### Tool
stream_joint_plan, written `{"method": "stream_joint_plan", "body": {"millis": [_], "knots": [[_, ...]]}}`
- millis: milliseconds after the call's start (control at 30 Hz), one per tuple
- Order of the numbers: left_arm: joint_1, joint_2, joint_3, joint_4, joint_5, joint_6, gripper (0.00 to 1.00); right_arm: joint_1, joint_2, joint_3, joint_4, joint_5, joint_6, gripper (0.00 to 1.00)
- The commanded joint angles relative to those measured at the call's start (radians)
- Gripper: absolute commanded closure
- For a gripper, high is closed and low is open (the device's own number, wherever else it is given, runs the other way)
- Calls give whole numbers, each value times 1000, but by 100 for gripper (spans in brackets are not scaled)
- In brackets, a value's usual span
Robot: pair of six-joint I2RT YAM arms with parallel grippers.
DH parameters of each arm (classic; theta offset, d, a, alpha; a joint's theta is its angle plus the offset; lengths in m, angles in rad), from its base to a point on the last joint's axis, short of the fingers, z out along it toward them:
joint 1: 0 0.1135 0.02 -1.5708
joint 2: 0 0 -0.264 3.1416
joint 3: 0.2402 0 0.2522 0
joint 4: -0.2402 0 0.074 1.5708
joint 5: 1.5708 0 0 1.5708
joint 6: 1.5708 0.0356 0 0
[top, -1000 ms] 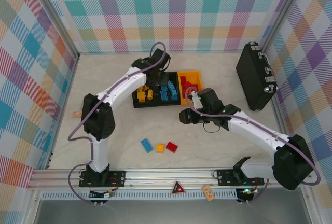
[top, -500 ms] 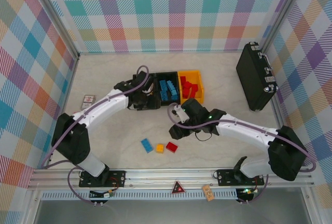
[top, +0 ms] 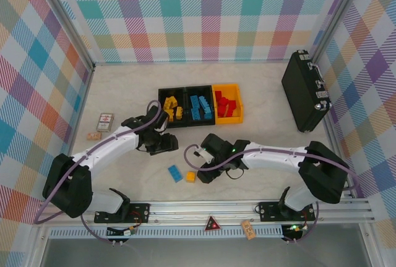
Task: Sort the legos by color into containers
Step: Pick up the lego from the bottom-center of the table, then place the lego in the container.
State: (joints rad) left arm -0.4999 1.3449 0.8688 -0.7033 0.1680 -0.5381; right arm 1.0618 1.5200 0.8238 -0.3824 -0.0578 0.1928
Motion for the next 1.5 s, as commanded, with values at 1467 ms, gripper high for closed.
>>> {"method": "stream_joint_plan", "body": {"millis": [1467], "knots": [[-119, 182, 198, 291, 94, -113, 43, -564, 57, 404, -218, 80, 193, 65]]}}
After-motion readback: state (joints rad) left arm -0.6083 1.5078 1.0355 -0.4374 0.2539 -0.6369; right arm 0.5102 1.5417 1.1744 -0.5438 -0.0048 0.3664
